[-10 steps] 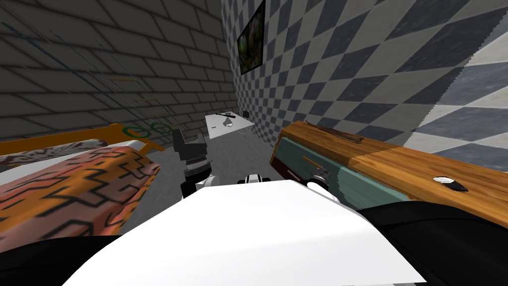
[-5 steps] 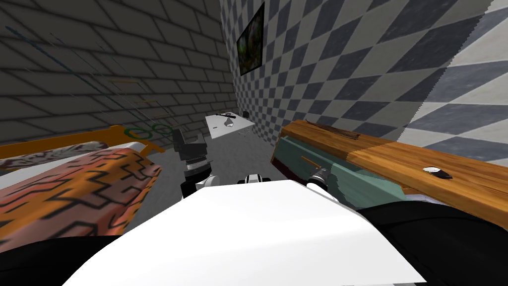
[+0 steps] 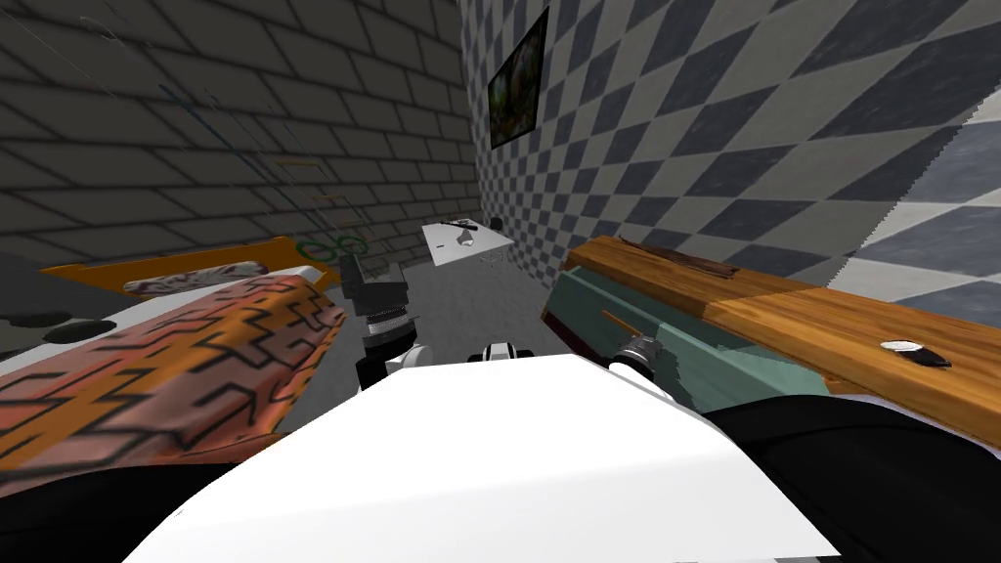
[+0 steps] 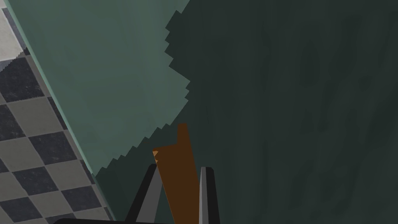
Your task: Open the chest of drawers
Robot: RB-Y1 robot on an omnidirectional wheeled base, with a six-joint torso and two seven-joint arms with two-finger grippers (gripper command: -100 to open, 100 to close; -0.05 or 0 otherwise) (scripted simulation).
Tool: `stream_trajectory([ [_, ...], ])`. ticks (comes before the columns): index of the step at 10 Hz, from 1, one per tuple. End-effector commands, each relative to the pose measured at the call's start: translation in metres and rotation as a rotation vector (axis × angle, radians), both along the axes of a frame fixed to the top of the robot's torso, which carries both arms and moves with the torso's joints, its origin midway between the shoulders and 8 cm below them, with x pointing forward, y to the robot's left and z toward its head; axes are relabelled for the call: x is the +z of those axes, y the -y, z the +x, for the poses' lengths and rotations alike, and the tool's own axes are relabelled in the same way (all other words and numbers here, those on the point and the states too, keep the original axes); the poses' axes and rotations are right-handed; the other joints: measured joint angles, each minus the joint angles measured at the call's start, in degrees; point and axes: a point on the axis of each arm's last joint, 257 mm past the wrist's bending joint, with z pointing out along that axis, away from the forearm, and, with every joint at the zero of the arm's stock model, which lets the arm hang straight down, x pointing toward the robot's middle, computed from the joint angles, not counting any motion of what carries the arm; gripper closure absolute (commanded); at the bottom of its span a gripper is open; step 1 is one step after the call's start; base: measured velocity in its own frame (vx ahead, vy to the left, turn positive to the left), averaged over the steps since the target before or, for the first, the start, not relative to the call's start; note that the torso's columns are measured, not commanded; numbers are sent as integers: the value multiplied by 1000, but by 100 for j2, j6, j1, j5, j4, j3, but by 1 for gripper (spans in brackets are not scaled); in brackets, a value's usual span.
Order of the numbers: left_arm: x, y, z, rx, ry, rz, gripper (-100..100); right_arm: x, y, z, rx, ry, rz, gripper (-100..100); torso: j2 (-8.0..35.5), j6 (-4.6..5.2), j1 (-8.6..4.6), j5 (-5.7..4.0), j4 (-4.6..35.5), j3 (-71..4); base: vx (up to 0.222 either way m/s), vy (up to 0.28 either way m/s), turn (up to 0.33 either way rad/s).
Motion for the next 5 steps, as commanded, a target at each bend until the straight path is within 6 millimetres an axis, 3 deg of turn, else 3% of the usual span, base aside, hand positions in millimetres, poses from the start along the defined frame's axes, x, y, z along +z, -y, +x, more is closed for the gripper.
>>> stream_trajectory([
  [1, 0, 0, 0, 0, 0, 0, 0, -1, 8, -11, -44, 3, 15, 100, -6, -11, 6, 0, 0, -3, -136, 126, 262],
  [3, 0, 0, 0, 0, 0, 0, 0, -1, 15, -20, -75, 2, 17, 100, -24, -6, -5, 5, -3, -16, -106, 100, 177],
  [4, 0, 0, 0, 0, 0, 0, 0, 11, 19, -23, -74, -6, 3, -100, -28, -16, -2, 2, -2, -17, -34, 51, -68],
  [5, 0, 0, 0, 0, 0, 0, 0, 17, 18, -21, -68, -3, 3, -100, -24, 25, -16, 14, -7, -22, 35, -5, -139],
])
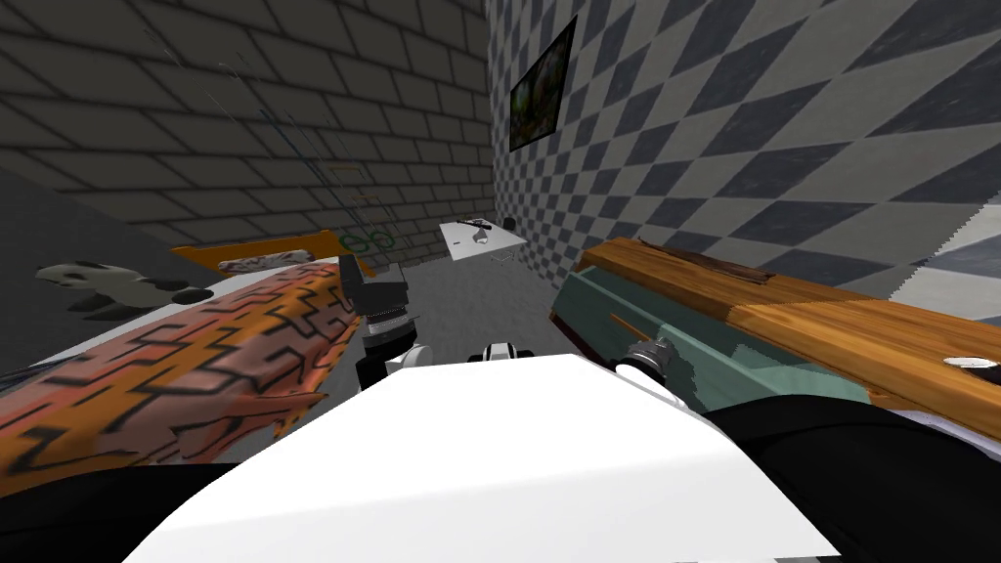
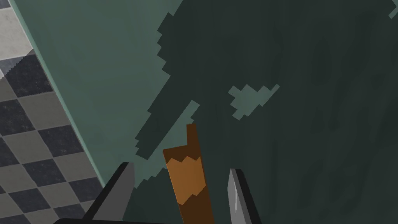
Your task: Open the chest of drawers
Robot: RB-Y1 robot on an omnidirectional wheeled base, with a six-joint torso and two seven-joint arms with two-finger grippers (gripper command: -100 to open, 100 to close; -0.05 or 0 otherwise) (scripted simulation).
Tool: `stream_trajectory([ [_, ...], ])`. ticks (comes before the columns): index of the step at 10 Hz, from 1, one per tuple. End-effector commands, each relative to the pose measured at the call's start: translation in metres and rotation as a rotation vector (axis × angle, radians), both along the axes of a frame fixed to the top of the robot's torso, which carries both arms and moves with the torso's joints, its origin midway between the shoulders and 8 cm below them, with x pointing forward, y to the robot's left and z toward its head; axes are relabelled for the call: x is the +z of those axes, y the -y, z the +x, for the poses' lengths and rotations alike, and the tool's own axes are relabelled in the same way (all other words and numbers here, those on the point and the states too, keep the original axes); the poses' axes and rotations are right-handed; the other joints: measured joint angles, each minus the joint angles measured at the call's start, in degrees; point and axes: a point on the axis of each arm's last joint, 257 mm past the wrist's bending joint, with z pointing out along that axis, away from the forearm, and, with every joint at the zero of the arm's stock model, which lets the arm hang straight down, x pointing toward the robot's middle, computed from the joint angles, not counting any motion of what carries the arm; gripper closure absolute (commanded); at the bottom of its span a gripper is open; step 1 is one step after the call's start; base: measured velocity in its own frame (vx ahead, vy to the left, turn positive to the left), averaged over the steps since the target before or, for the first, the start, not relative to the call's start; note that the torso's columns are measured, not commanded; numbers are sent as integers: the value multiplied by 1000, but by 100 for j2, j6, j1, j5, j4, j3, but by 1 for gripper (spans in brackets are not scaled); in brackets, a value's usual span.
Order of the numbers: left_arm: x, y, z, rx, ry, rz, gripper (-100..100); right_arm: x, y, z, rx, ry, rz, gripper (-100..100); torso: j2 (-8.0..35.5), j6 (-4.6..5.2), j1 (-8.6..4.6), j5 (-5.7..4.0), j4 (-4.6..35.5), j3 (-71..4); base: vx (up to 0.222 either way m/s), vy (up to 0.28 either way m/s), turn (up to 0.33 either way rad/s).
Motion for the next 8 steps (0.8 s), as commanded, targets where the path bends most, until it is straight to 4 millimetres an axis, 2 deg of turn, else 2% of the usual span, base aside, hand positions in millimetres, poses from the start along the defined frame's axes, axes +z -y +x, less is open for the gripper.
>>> stream_trajectory([
  [1, 0, 0, 0, 0, 0, 0, 0, 17, -1, 5, 18, 1, -3, -100, 13, 19, -9, 4, 1, 5, 59, -9, -85],
  [7, 0, 0, 0, 0, 0, 0, 0, 51, -8, 15, 60, -2, -3, -100, 75, 36, 39, 38, 22, 35, 28, 3, -68],
  [8, 0, 0, 0, 0, 0, 0, 0, 44, -9, 13, 57, -6, 5, -100, 79, 39, 55, 54, 26, 33, 12, 1, -10],
])
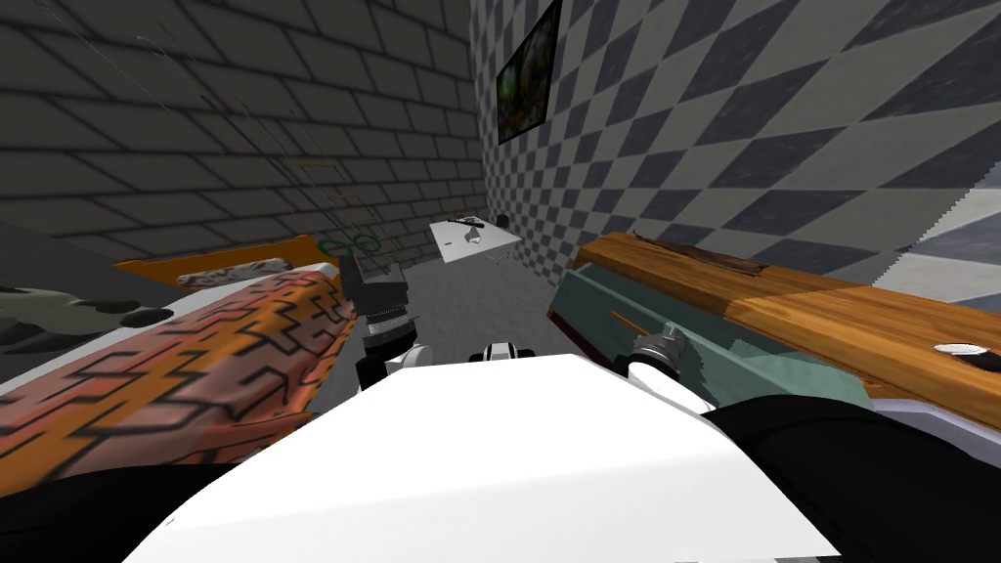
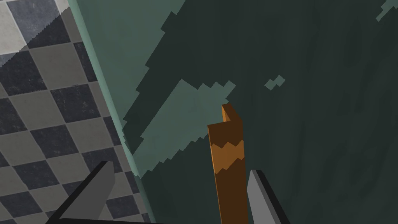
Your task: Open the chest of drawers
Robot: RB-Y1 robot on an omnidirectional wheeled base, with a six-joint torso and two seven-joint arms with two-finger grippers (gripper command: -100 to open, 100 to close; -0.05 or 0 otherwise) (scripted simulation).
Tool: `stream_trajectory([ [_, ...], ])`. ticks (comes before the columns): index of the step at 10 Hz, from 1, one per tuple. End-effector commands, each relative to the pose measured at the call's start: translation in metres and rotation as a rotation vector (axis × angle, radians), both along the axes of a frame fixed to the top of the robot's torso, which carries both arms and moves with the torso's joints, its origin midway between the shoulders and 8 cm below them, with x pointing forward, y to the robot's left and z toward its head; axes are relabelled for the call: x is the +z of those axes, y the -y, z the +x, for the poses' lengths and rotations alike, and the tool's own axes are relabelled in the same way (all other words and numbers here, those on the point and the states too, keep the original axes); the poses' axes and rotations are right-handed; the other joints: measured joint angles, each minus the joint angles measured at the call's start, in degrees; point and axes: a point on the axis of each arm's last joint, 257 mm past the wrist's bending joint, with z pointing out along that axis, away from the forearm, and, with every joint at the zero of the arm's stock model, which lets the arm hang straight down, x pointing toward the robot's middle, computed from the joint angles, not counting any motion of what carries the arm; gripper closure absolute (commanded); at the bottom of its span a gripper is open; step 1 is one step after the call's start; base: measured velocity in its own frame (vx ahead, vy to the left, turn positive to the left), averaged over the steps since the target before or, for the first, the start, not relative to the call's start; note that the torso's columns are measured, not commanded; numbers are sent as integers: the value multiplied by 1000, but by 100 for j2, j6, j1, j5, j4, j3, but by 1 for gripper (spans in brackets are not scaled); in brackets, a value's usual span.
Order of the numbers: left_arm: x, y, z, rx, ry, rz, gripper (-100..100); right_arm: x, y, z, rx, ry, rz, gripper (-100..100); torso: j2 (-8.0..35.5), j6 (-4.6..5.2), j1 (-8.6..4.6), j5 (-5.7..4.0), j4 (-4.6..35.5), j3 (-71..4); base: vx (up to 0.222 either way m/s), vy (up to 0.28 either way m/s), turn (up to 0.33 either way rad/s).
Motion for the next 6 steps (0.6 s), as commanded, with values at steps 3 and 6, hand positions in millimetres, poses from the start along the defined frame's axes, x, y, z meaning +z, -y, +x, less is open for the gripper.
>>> stream_trajectory([
  [3, 0, 0, 0, 0, 0, 0, 0, -4, -2, -2, 1, -8, 7, 0, -4, -7, -12, -16, -4, 2, 0, 0, 0],
  [6, 0, 0, 0, 0, 0, 0, 0, -6, -3, -3, 2, -12, 13, 0, -12, -8, -23, -26, -9, -1, 0, 0, 0],
])
